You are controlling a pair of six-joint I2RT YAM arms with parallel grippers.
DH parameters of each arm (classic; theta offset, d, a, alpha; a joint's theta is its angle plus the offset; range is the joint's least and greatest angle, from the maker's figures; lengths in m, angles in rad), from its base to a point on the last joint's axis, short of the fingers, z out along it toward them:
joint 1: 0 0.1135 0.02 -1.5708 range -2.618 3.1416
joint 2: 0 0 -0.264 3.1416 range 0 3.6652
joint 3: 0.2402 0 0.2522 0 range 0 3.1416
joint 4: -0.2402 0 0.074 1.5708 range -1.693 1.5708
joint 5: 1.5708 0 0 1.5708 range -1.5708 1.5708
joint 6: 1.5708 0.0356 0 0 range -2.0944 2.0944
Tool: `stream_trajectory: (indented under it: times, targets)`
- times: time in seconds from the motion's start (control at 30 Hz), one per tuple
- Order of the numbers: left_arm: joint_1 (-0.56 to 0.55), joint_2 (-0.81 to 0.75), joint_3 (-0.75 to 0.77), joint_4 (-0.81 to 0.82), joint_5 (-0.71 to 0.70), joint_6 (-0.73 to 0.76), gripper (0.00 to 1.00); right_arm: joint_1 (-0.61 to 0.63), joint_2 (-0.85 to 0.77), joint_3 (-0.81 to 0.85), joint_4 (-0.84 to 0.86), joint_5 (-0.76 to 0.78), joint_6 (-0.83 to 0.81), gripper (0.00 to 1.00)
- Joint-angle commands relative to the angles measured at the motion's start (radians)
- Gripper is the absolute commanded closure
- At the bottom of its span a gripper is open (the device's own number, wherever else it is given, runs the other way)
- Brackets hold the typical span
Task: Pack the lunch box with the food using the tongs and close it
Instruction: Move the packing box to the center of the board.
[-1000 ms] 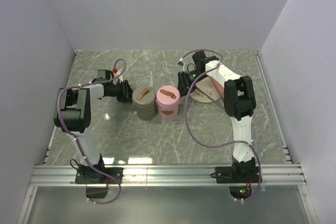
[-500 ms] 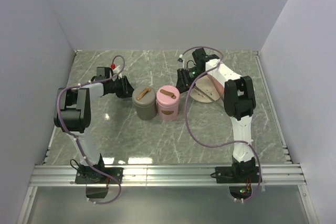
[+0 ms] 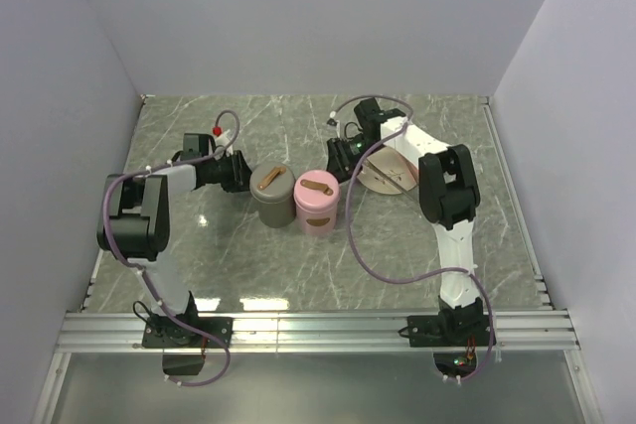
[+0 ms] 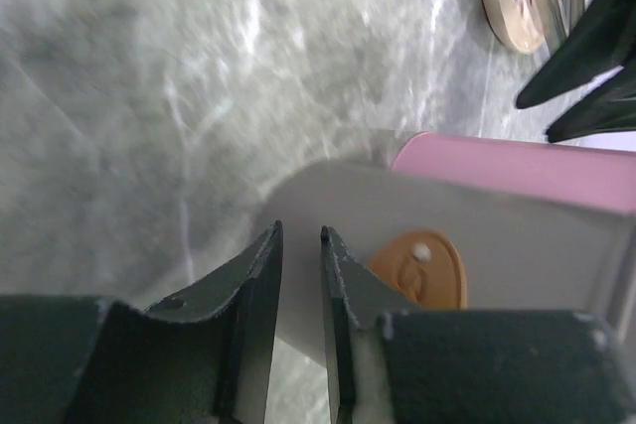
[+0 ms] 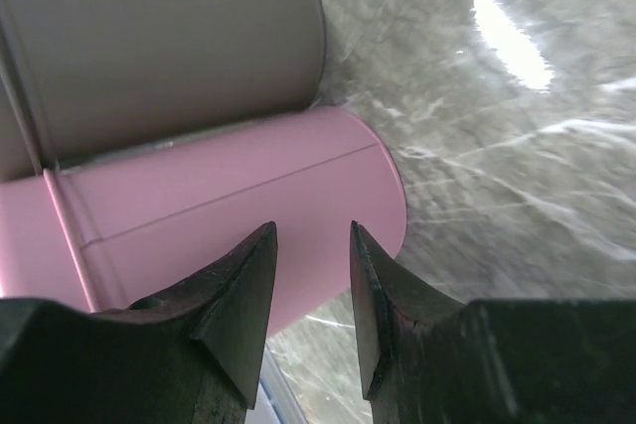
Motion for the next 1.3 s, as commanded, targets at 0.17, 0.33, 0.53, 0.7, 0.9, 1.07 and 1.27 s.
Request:
stream_trajectory:
  times: [0.17, 0.33, 0.53, 0.7, 0.9, 1.07, 1.27]
  targets:
    - [-0.026, -0.103, -0.047, 0.009, 0.039, 0.044, 0.74, 0.025, -0.093, -0.036, 0.014, -0.004, -0.009, 0.57]
    - [-0.027, -0.126, -0.055, -0.018, 0.054, 0.068, 0.75, 0.025, -0.093, -0.041, 0.002, 0.004, -0.017, 0.57]
    - [-0.029, -0.152, -0.067, -0.049, 0.063, 0.099, 0.75, 0.024, -0.101, -0.039, 0.003, -0.004, -0.015, 0.57]
    - [-0.030, -0.163, -0.077, -0.066, 0.067, 0.116, 0.77, 0.021, -0.103, -0.039, 0.000, -0.001, -0.018, 0.57]
    - [-0.030, -0.171, -0.078, -0.070, 0.060, 0.113, 0.74, 0.019, -0.112, -0.030, -0.005, -0.002, -0.021, 0.57]
    - [-0.026, -0.166, -0.022, -0.069, -0.002, 0.102, 0.64, 0.003, -0.149, -0.042, 0.052, 0.040, 0.011, 0.57]
    - [0.003, -0.200, 0.054, -0.020, -0.081, 0.055, 0.58, -0.091, -0.207, -0.033, 0.123, 0.082, 0.066, 0.57]
